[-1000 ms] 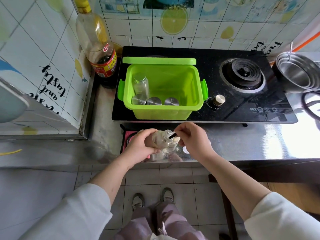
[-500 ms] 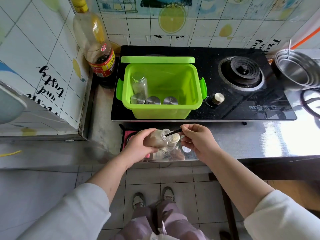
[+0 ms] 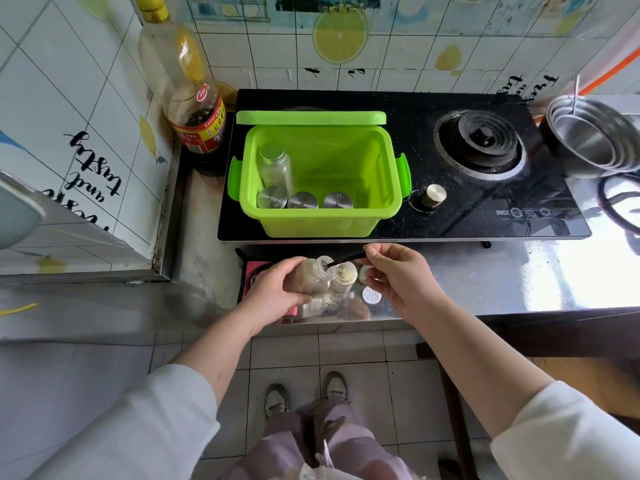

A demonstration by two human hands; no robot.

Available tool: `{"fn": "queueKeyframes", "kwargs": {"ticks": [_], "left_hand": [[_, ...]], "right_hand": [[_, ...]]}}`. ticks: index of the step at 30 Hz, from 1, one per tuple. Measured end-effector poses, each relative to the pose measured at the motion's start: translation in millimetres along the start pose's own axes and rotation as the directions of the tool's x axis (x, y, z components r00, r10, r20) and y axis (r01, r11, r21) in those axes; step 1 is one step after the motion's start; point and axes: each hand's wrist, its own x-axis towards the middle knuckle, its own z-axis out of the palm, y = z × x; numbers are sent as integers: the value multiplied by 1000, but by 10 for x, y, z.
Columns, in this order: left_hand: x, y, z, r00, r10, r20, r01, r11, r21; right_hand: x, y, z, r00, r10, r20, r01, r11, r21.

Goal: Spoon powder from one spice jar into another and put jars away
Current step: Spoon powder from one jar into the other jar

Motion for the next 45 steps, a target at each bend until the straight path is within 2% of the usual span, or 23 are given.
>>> {"fn": "queueKeyframes", "kwargs": {"ticks": [28, 35, 41, 45], "left_hand": [[33, 9, 44, 997, -67, -36, 67, 998, 1], [26, 41, 68, 994, -77, -80, 78, 997, 6], [-4, 50, 93, 989, -108, -99, 101, 993, -67], [-13, 42, 72, 987, -114, -114, 109, 993, -51]], "right_hand": [[88, 41, -243, 997, 12, -70, -6, 996, 89], [107, 49, -365, 991, 33, -133, -17, 992, 123], [153, 125, -413, 975, 3, -222, 14, 997, 74], [196, 162, -436, 968, -34, -247, 34, 999, -6]]}}
